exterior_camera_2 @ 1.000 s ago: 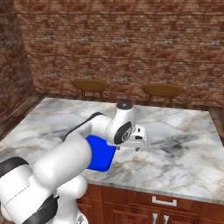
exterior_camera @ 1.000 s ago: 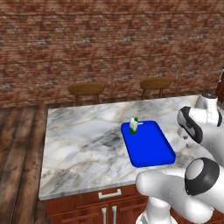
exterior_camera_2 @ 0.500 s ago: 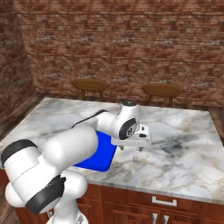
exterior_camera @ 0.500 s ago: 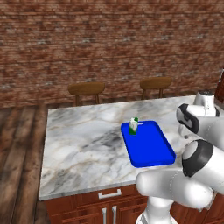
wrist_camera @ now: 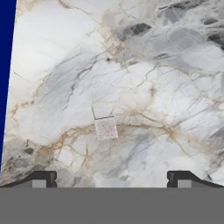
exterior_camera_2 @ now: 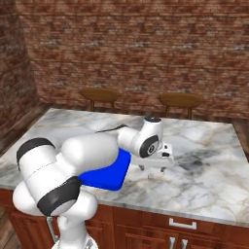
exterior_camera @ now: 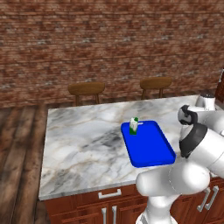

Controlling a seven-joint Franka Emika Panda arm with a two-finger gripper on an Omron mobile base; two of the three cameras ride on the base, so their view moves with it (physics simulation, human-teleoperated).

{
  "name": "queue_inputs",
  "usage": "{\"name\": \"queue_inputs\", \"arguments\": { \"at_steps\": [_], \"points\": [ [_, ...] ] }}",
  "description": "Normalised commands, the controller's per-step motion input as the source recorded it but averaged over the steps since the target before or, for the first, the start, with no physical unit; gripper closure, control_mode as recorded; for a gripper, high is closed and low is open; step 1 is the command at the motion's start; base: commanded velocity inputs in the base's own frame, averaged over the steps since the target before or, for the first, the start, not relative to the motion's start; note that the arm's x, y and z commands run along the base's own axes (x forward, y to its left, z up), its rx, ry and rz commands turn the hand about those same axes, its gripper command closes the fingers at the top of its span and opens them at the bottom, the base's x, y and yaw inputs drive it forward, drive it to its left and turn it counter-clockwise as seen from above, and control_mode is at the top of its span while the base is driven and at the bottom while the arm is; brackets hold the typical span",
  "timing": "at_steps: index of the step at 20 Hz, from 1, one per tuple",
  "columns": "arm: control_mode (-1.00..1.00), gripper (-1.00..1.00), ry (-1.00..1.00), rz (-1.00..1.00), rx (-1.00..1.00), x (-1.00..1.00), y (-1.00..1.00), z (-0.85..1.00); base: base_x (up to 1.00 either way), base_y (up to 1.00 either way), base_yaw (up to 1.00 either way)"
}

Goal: Take out the milk from the fridge and place it on the tray on the counter. Then take the sugar cube near the tray and place it in the tray.

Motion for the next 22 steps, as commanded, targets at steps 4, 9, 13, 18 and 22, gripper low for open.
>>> {"name": "queue_inputs", "arguments": {
  "at_steps": [4,9,13,18,22],
  "points": [
    [-1.0,-1.0,0.01,0.0,0.01,0.0,0.0,-0.24,0.0,0.0,0.0],
    [-1.0,-1.0,0.03,0.0,0.0,0.0,0.0,-0.23,0.0,0.0,0.0],
    [-1.0,-1.0,0.03,0.0,0.0,0.11,0.0,-0.19,0.0,0.0,0.0],
    [-1.0,-1.0,0.0,0.0,0.01,0.16,0.0,-0.13,0.0,0.0,0.0],
    [-1.0,-1.0,0.0,0.03,0.04,0.07,0.0,-0.11,0.0,0.0,0.0]
  ]
}}
